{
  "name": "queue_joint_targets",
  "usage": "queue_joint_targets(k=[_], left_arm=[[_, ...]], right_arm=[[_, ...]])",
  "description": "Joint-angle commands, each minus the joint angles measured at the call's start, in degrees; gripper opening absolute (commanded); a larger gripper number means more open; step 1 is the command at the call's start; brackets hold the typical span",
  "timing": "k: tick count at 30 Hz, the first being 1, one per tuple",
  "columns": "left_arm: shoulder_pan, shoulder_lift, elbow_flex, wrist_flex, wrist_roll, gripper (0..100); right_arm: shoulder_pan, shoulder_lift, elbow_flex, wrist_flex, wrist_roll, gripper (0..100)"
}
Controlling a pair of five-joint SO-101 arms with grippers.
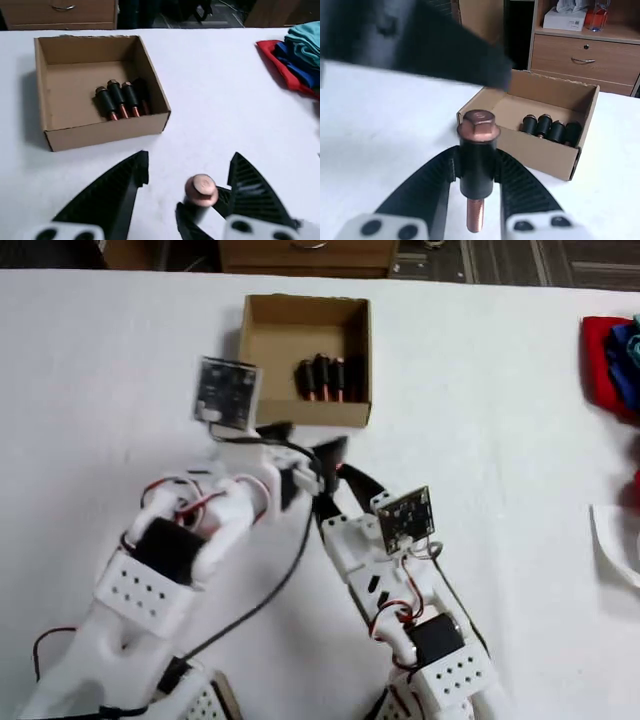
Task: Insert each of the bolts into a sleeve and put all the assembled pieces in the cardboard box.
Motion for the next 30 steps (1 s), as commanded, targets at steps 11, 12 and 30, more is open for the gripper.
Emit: queue_joint_targets(k=[11,12,30], left_arm=[[-33.05,0.26,10.51,-2.29,-13.27,26],[-33.05,0.26,13.14,-4.84,-16.35,26],[-35.08,0.35,38.02,-34.99,-22.95,26]], right_arm=[[15.25,9.45,-22.59,-1.1,0.53,2.1],[15.16,13.76,-26.55,-1.1,0.53,2.1],[10.86,122.77,-159.56,49.89,-9.76,2.1]])
